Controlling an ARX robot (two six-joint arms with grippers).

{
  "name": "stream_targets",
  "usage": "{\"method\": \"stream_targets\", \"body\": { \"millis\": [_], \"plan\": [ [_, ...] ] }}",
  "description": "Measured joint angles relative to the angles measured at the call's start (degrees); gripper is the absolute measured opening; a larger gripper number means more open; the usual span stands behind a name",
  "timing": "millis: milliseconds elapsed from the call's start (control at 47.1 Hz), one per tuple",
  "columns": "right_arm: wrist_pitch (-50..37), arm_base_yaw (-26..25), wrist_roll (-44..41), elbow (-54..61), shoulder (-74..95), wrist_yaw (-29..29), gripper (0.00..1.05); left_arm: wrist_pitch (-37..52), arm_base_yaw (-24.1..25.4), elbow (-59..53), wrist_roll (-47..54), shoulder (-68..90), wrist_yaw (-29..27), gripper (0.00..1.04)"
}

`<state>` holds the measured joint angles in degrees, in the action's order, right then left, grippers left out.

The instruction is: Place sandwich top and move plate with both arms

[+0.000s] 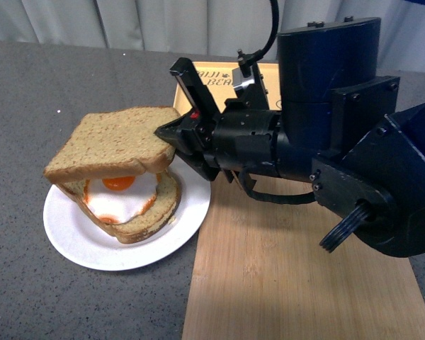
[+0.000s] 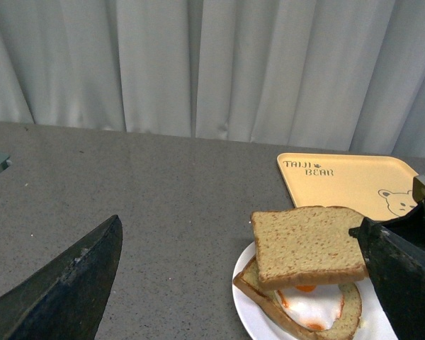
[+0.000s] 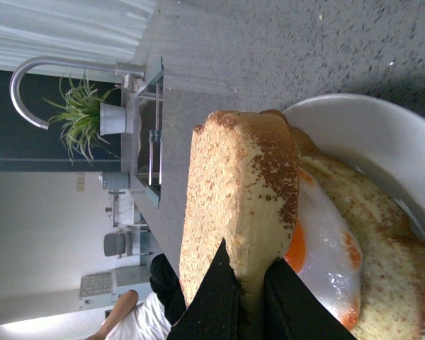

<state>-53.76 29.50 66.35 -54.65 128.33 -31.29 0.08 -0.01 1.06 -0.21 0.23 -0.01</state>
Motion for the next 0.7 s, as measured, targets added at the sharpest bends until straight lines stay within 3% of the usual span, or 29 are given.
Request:
{"method": "stream_targets", "body": {
  "millis": [276, 552, 701],
  "plan": [
    [4.3, 1.3, -3.3, -0.5, 1.4, 3.0, 0.04, 0.0, 0.0, 0.0, 0.0, 0.0, 0.0, 0.98],
    [11.8, 0.1, -14.0, 4.2, -5.0, 9.7, 0.45, 0.0, 0.0, 0.0, 0.0, 0.0, 0.0, 0.98],
    [16.6, -1.8, -26.8, 8.2, -14.9, 22.3, 0.77, 0.0, 0.0, 0.0, 0.0, 0.0, 0.0, 0.98]
  ]
}}
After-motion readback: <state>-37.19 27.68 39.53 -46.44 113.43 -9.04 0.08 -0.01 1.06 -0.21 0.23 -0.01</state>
